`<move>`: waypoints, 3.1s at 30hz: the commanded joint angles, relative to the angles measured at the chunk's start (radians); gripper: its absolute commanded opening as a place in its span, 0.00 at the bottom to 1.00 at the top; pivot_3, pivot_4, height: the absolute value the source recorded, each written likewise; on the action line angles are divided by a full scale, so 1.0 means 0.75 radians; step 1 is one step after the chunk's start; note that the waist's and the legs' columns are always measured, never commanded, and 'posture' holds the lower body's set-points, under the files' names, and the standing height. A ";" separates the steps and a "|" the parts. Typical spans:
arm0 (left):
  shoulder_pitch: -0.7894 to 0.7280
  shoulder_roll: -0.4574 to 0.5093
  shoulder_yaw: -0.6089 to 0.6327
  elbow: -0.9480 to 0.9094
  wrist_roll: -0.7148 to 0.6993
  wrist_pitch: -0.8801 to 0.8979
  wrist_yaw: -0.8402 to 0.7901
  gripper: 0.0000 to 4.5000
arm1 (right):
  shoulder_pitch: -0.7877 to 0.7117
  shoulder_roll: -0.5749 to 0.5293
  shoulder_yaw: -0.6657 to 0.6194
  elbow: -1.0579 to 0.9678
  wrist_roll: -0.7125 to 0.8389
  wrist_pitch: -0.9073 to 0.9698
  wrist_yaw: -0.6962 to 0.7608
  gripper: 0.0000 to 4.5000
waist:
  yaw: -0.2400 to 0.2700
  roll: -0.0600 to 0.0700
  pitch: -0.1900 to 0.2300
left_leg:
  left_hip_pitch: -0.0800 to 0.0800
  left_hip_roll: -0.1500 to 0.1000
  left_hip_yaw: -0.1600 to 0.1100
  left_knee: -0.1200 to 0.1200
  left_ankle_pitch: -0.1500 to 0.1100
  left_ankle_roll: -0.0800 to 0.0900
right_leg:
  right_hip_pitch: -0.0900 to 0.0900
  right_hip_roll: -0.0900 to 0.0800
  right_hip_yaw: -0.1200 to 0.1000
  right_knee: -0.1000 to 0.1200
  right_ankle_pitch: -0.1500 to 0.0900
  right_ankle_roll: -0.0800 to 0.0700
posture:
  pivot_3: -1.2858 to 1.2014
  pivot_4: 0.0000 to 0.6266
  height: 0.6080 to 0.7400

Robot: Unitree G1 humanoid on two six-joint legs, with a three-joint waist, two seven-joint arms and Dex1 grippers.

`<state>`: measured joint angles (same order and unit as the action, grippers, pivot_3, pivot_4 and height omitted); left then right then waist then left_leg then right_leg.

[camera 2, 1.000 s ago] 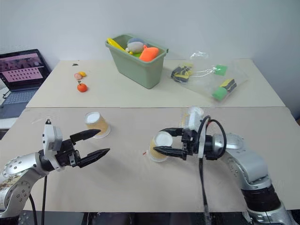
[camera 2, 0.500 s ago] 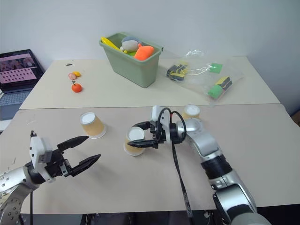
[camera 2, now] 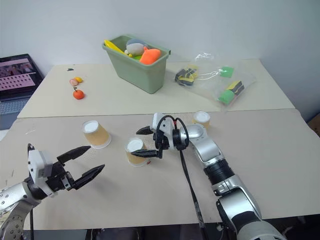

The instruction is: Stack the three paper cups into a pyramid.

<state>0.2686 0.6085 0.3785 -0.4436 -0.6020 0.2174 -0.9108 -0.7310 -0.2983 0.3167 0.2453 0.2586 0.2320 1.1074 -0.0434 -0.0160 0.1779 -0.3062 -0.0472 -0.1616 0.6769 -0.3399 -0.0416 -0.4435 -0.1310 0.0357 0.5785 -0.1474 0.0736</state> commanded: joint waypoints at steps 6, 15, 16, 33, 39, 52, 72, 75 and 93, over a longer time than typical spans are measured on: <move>-0.104 -0.001 -0.072 0.040 0.003 -0.020 -0.015 1.00 | -0.027 -0.089 -0.238 -0.188 0.208 0.246 0.010 0.99 | 0.001 0.000 0.000 | 0.000 0.000 0.000 0.001 0.000 0.000 | 0.000 0.001 0.000 0.000 0.001 -0.001 | 0.52 0.24 1.00; -0.206 -0.004 -0.115 0.113 -0.004 -0.014 -0.032 1.00 | 0.197 -0.429 -0.600 -0.543 0.428 0.562 -0.135 0.99 | 0.023 0.001 0.000 | -0.001 0.001 0.002 -0.001 -0.003 0.005 | 0.000 0.001 0.000 -0.002 0.001 0.000 | 0.52 0.24 1.00; -0.209 -0.004 -0.119 0.112 -0.005 -0.011 -0.034 1.00 | 0.216 -0.452 -0.637 -0.533 0.410 0.544 -0.164 0.99 | 0.022 0.001 0.000 | -0.002 0.001 0.002 0.000 -0.003 0.005 | 0.000 0.001 0.000 -0.002 0.001 0.000 | 0.52 0.24 1.00; -0.378 0.037 -0.179 0.163 -0.004 0.022 -0.085 1.00 | 0.401 -0.467 -0.595 -0.177 0.098 0.091 -0.300 0.99 | 0.006 0.001 0.000 | 0.000 0.002 0.010 0.003 -0.001 0.002 | 0.008 0.002 0.006 -0.001 0.003 0.001 | 0.52 0.24 1.00; -0.387 0.024 -0.197 0.149 -0.001 0.031 -0.070 1.00 | 0.360 -0.431 -0.592 -0.093 0.083 0.024 -0.308 0.99 | 0.000 0.001 0.000 | -0.001 0.002 0.010 0.003 -0.001 0.002 | 0.007 0.002 0.007 -0.001 0.004 0.001 | 0.52 0.24 1.00; -0.380 0.022 -0.194 0.055 -0.022 0.089 0.009 1.00 | 0.153 -0.349 -0.523 0.150 0.030 -0.084 -0.266 0.99 | -0.002 0.001 0.000 | 0.001 0.002 0.010 0.003 -0.001 0.002 | 0.005 0.003 0.008 -0.002 0.004 0.001 | 0.52 0.24 1.00; -0.191 0.003 -0.104 0.086 0.008 -0.012 0.024 1.00 | 0.172 -0.351 -0.440 -0.311 0.321 0.309 -0.003 0.61 | 0.000 0.001 0.000 | 0.002 0.002 0.010 0.002 -0.001 0.002 | 0.003 0.003 0.008 -0.002 0.004 0.001 | 0.52 0.24 1.00; -0.182 -0.010 -0.115 0.094 0.017 -0.037 0.020 1.00 | 0.222 -0.364 -0.364 -0.430 0.324 0.346 0.040 0.61 | 0.005 0.001 0.000 | 0.002 0.003 0.009 0.002 -0.002 0.004 | 0.003 0.004 0.008 -0.002 0.004 0.001 | 0.52 0.24 1.00; -0.156 -0.045 -0.121 0.045 0.016 -0.063 0.072 1.00 | 0.206 -0.255 -0.181 -0.302 0.157 0.151 0.081 0.61 | 0.002 0.001 0.000 | 0.003 0.004 0.010 0.004 -0.001 0.002 | 0.004 0.005 0.008 -0.001 0.005 0.001 | 0.52 0.24 1.00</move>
<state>0.1560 0.5748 0.2746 -0.3693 -0.5822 0.1796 -0.8649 -0.5507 -0.4946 0.1867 0.0248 0.3773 0.3832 1.1569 -0.0418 -0.0153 0.1780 -0.3037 -0.0444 -0.1539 0.6796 -0.3406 -0.0404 -0.4408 -0.1273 0.0415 0.5776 -0.1440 0.0742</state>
